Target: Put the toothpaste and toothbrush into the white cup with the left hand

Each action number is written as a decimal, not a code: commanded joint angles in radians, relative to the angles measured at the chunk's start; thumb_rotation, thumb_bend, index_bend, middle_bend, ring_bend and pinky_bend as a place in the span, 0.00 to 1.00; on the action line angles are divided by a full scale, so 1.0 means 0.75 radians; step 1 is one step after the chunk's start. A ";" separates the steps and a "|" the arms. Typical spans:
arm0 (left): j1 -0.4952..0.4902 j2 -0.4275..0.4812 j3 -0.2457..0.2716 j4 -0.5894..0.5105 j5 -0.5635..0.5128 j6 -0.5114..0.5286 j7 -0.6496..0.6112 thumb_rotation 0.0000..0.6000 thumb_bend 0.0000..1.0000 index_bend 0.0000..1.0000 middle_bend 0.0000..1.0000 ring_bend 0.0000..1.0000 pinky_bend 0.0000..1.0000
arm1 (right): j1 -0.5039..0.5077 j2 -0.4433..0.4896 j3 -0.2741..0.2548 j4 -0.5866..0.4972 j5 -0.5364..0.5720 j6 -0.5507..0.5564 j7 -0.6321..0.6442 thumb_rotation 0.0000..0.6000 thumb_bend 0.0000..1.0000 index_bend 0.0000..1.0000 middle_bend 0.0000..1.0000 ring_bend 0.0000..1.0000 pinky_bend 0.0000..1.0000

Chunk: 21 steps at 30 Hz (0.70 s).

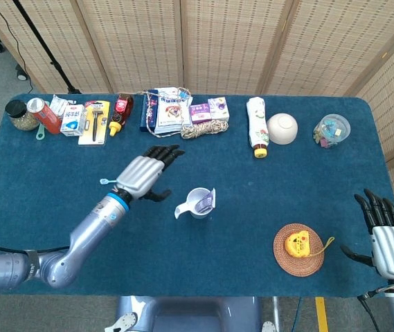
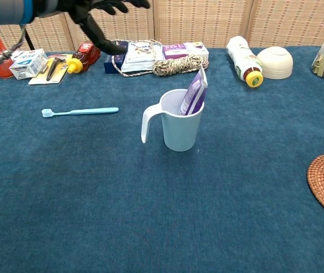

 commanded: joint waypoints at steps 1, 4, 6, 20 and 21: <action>0.077 0.002 0.080 0.129 -0.097 0.093 0.090 1.00 0.31 0.24 0.00 0.00 0.00 | 0.000 0.001 -0.003 -0.003 -0.008 0.002 -0.002 1.00 0.00 0.00 0.00 0.00 0.00; 0.109 -0.062 0.108 0.244 -0.141 0.091 0.093 1.00 0.31 0.35 0.00 0.00 0.00 | 0.001 -0.001 -0.007 -0.005 -0.019 0.005 -0.007 1.00 0.00 0.00 0.00 0.00 0.00; 0.129 -0.119 0.110 0.328 -0.164 0.080 0.077 1.00 0.31 0.38 0.00 0.00 0.00 | 0.002 -0.003 -0.010 -0.006 -0.026 0.005 -0.009 1.00 0.00 0.00 0.00 0.00 0.00; 0.145 -0.454 0.055 0.695 -0.197 -0.020 0.088 1.00 0.39 0.43 0.00 0.00 0.00 | 0.017 -0.002 -0.010 -0.002 -0.012 -0.027 0.000 1.00 0.00 0.00 0.00 0.00 0.00; 0.144 -0.475 0.048 0.714 -0.198 -0.022 0.096 1.00 0.39 0.43 0.00 0.00 0.00 | 0.018 -0.001 -0.010 -0.002 -0.010 -0.031 0.002 1.00 0.00 0.00 0.00 0.00 0.00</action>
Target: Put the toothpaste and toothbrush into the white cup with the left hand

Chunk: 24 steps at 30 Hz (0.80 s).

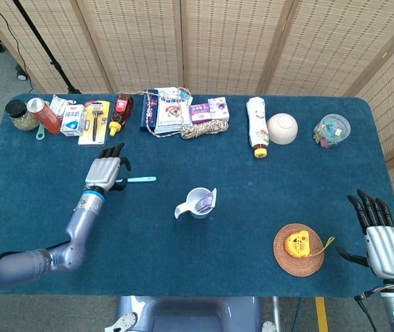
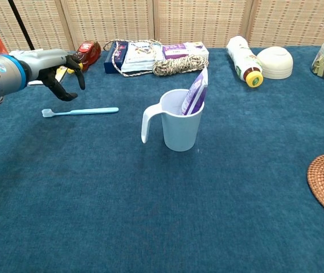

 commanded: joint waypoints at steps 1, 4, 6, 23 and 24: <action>-0.006 -0.064 -0.026 0.060 -0.012 -0.012 0.030 1.00 0.39 0.42 0.00 0.00 0.00 | 0.002 0.002 0.000 0.000 0.005 -0.006 0.004 1.00 0.00 0.00 0.00 0.00 0.00; -0.006 -0.100 -0.040 0.096 -0.013 -0.007 0.050 1.00 0.39 0.42 0.00 0.00 0.00 | 0.003 0.005 0.001 -0.001 0.008 -0.009 0.011 1.00 0.00 0.00 0.00 0.00 0.00; -0.005 -0.119 -0.050 0.112 -0.012 -0.005 0.055 1.00 0.39 0.42 0.00 0.00 0.00 | 0.004 0.006 0.001 0.001 0.009 -0.008 0.013 1.00 0.00 0.00 0.00 0.00 0.00; 0.023 -0.282 -0.094 0.292 0.057 -0.001 0.103 1.00 0.38 0.41 0.00 0.00 0.00 | 0.009 0.013 -0.005 -0.002 0.006 -0.018 0.028 1.00 0.00 0.00 0.00 0.00 0.00; 0.025 -0.289 -0.095 0.301 0.062 0.000 0.104 1.00 0.38 0.40 0.00 0.00 0.00 | 0.009 0.013 -0.005 -0.002 0.006 -0.017 0.028 1.00 0.00 0.00 0.00 0.00 0.00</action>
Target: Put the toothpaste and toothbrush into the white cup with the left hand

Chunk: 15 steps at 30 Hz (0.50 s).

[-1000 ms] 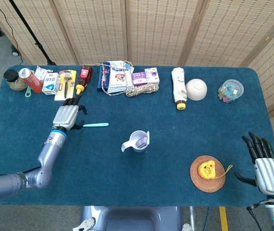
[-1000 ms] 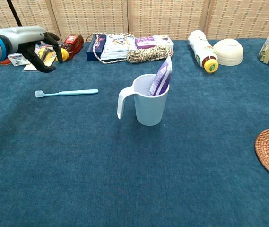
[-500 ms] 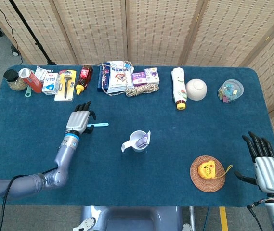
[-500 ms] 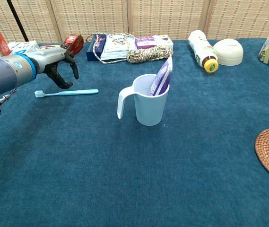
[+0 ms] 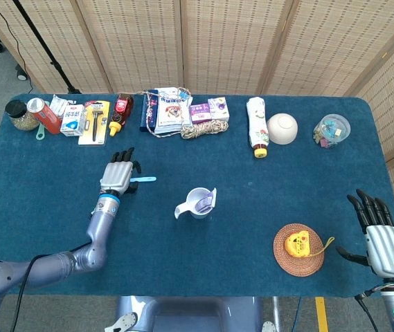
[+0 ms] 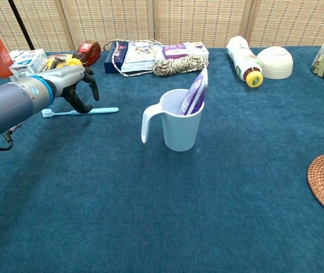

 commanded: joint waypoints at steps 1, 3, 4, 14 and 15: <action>0.007 -0.032 -0.009 0.041 0.021 0.005 0.002 1.00 0.38 0.39 0.00 0.00 0.00 | 0.000 0.001 0.000 0.000 -0.001 0.002 0.002 1.00 0.00 0.00 0.00 0.00 0.00; 0.009 -0.049 -0.015 0.064 0.031 0.008 -0.001 1.00 0.38 0.38 0.00 0.00 0.00 | 0.000 0.001 0.000 0.000 -0.001 0.003 0.003 1.00 0.00 0.00 0.00 0.00 0.00; 0.011 -0.060 -0.017 0.079 0.039 0.008 -0.002 1.00 0.38 0.38 0.00 0.00 0.00 | 0.000 0.001 0.000 0.001 -0.001 0.003 0.004 1.00 0.00 0.00 0.00 0.00 0.00; 0.025 -0.145 -0.045 0.192 0.103 -0.015 -0.003 1.00 0.38 0.38 0.00 0.00 0.00 | 0.002 0.002 0.003 0.003 0.007 -0.001 0.008 1.00 0.00 0.00 0.00 0.00 0.00; 0.026 -0.151 -0.048 0.199 0.108 -0.018 -0.002 1.00 0.38 0.38 0.00 0.00 0.00 | 0.003 0.003 0.002 0.003 0.007 -0.002 0.008 1.00 0.00 0.00 0.00 0.00 0.00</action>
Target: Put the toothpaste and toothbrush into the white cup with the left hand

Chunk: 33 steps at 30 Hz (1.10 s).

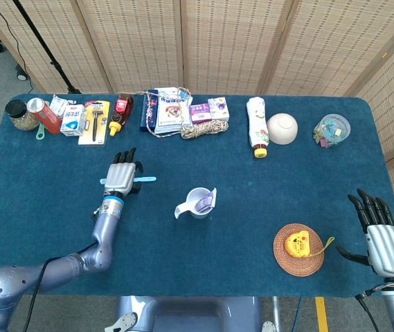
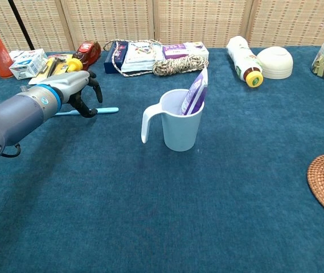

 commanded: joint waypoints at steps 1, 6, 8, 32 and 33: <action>0.004 -0.014 -0.008 0.015 0.012 -0.005 0.000 1.00 0.38 0.38 0.00 0.00 0.00 | 0.001 0.001 -0.001 -0.001 0.000 -0.002 0.001 1.00 0.00 0.00 0.00 0.00 0.00; 0.013 -0.052 -0.021 0.057 0.047 0.000 -0.007 1.00 0.38 0.41 0.00 0.00 0.00 | 0.001 0.001 0.000 0.000 0.003 -0.003 0.003 1.00 0.00 0.00 0.00 0.00 0.00; 0.016 -0.068 -0.027 0.076 0.052 0.000 -0.001 1.00 0.38 0.41 0.00 0.00 0.00 | 0.002 0.002 0.000 0.000 0.004 -0.003 0.004 1.00 0.00 0.00 0.00 0.00 0.00; 0.043 -0.180 -0.098 0.218 0.166 -0.012 -0.006 1.00 0.39 0.51 0.00 0.00 0.00 | 0.004 0.004 -0.002 0.000 0.008 -0.008 0.011 1.00 0.00 0.00 0.00 0.00 0.00; 0.045 -0.178 -0.099 0.215 0.172 -0.010 -0.008 1.00 0.39 0.52 0.00 0.00 0.00 | 0.004 0.004 -0.002 0.000 0.007 -0.008 0.011 1.00 0.00 0.00 0.00 0.00 0.00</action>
